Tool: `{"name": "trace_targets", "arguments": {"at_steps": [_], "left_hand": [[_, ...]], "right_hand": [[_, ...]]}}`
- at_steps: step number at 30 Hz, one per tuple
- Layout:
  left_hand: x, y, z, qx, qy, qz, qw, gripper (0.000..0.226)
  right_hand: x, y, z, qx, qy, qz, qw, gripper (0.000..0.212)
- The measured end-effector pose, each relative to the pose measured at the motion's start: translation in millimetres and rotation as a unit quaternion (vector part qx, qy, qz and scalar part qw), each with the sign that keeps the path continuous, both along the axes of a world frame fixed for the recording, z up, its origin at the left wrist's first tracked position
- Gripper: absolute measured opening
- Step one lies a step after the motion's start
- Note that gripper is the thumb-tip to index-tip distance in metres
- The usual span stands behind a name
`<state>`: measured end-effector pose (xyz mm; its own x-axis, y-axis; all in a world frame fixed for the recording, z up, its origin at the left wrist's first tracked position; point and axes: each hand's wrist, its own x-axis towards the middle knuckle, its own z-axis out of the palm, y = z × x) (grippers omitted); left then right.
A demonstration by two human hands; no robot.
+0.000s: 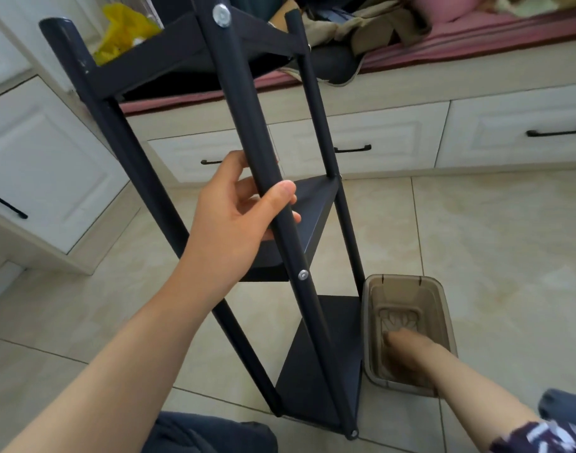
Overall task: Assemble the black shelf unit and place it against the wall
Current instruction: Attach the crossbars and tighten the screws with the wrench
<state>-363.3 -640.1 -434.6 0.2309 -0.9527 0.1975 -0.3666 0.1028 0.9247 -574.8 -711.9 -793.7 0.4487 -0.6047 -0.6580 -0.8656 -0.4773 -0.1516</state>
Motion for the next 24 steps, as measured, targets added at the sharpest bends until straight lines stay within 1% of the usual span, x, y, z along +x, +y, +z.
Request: {"name": "trace_targets", "arguments": {"at_steps": [1, 4, 6, 7, 8, 11, 12, 15, 17, 19, 21, 22, 24], "left_hand": [[0.8, 0.5, -0.4, -0.001, -0.005, -0.001, 1.000, 0.021], [3.7, 0.9, -1.3, -0.003, -0.012, -0.006, 1.000, 0.018], [5.5, 0.7, -1.0, -0.005, -0.010, -0.007, 1.000, 0.017], [6.4, 0.5, -0.6, -0.005, -0.011, -0.007, 1.000, 0.018], [7.5, 0.8, -0.3, -0.005, -0.011, -0.008, 1.000, 0.018], [11.2, 1.0, 0.2, -0.007, -0.016, -0.004, 1.000, 0.020], [12.8, 0.8, 0.5, -0.007, -0.024, -0.001, 1.000, 0.021], [17.9, 1.1, 1.4, 0.000, -0.044, 0.000, 0.999, 0.023], [20.6, 2.7, 2.3, 0.003, -0.047, 0.001, 0.999, 0.022], [22.3, 3.6, 1.7, 0.005, -0.053, 0.007, 0.999, 0.022], [23.8, 3.7, 2.0, 0.001, -0.059, 0.015, 0.998, 0.020], [24.5, 3.4, 2.1, -0.002, -0.061, 0.019, 0.998, 0.020], [25.6, 1.9, 2.9, -0.006, -0.062, 0.027, 0.998, 0.021]], "right_hand": [[3.8, -2.9, 8.6, -0.008, 0.005, 0.019, 1.000, 0.034], [15.2, -14.4, 35.5, -0.046, 0.011, 0.116, 0.992, 0.037], [22.2, -24.7, 58.3, -0.081, 0.028, 0.118, 0.989, 0.035], [26.8, -29.3, 71.8, -0.091, 0.029, 0.103, 0.990, 0.034], [31.0, -33.3, 84.9, -0.103, 0.037, 0.119, 0.987, 0.035], [44.6, -31.4, 148.4, -0.098, 0.049, 0.131, 0.985, 0.034], [46.4, -28.5, 173.7, -0.107, 0.048, 0.151, 0.981, 0.034], [41.0, -21.5, 236.3, -0.133, 0.017, 0.206, 0.969, 0.027], [34.4, -15.4, 272.9, -0.142, -0.037, 0.208, 0.967, 0.019], [27.6, -9.9, 297.7, -0.149, -0.111, 0.175, 0.967, 0.016], [25.3, -4.4, 313.9, -0.150, -0.211, 0.101, 0.961, 0.018], [26.0, -0.9, 319.5, -0.140, -0.271, 0.048, 0.951, 0.021], [30.3, 5.5, 329.7, -0.097, -0.395, -0.068, 0.911, 0.026]]}}
